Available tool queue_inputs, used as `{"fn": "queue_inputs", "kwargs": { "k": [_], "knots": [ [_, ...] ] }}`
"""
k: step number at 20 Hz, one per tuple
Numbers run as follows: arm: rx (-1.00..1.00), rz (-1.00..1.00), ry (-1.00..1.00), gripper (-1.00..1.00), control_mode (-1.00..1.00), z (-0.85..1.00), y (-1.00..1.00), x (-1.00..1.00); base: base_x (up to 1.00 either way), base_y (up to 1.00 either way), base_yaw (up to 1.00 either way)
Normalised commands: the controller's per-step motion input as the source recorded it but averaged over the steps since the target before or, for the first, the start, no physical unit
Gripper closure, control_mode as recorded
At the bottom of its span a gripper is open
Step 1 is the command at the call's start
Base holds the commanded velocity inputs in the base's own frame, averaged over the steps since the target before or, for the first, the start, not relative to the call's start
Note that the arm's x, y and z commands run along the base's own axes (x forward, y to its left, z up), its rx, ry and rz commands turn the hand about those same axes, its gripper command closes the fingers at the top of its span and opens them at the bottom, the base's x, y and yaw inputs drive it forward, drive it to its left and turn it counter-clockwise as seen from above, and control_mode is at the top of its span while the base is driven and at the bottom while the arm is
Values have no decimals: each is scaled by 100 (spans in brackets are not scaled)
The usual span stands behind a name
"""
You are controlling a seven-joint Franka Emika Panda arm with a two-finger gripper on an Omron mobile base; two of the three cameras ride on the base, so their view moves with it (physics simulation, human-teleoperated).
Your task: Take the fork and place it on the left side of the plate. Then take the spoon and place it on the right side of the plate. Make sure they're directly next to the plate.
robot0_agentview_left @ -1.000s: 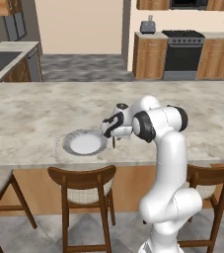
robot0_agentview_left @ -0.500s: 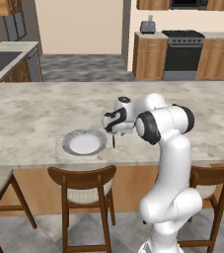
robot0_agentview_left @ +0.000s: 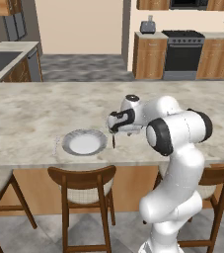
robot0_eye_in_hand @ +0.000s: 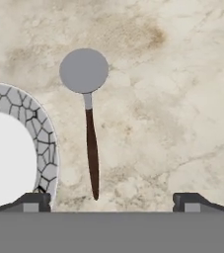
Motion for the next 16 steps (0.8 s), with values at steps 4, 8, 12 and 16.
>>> {"fn": "queue_inputs", "kwargs": {
  "k": [4, 8, 12, 16],
  "knots": [
    [0, 0, 0, -100, -100, 29, -11, -76, 0, 0, 0],
    [0, 0, -1, -100, -100, 25, -15, -83, 0, 0, 0],
    [0, 0, 0, -100, -100, 24, -13, -83, 0, 0, 0],
    [0, 0, 0, -100, -100, 24, -14, -83, 0, 0, 0]
  ]
}}
